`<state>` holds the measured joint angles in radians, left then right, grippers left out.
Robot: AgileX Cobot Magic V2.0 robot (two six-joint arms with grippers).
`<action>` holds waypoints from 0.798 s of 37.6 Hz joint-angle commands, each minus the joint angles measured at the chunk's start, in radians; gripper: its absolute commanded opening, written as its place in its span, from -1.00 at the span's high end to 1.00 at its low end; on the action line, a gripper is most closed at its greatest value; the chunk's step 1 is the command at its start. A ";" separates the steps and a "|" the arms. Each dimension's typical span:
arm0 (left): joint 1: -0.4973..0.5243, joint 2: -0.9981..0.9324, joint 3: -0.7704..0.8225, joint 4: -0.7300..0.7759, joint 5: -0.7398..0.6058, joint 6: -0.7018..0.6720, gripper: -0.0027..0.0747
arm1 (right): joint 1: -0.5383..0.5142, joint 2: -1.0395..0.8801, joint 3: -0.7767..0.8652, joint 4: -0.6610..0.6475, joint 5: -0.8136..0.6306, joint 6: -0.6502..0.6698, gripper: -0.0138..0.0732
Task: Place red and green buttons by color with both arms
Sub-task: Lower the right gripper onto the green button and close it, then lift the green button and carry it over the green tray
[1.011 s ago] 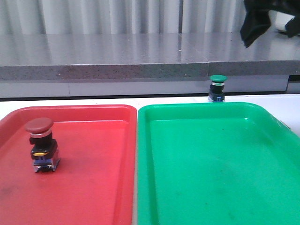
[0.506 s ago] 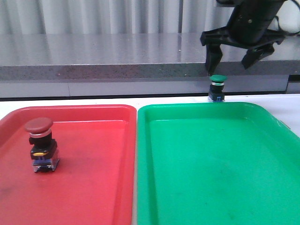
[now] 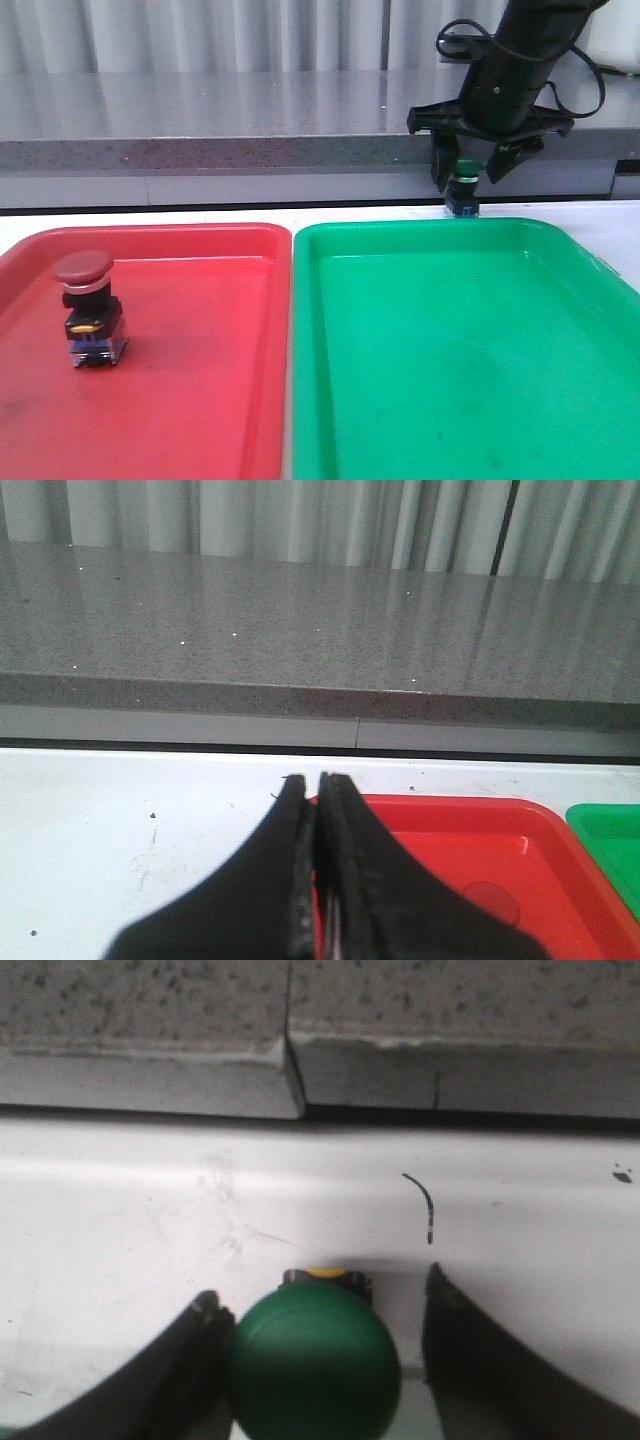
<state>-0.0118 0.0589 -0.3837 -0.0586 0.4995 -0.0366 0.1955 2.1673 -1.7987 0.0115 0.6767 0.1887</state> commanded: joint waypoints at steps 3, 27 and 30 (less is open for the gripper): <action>0.001 0.013 -0.026 -0.012 -0.075 -0.007 0.98 | -0.004 -0.065 -0.035 -0.004 -0.032 0.000 0.19; 0.001 0.013 -0.026 -0.012 -0.075 -0.007 0.98 | 0.038 -0.372 0.101 -0.021 -0.044 -0.001 0.26; 0.001 0.013 -0.026 -0.012 -0.075 -0.007 0.98 | 0.058 -0.444 0.198 -0.021 -0.077 -0.001 0.26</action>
<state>-0.0118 0.0589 -0.3837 -0.0586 0.4995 -0.0366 0.2345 1.8494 -1.6562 0.0000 0.6805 0.1902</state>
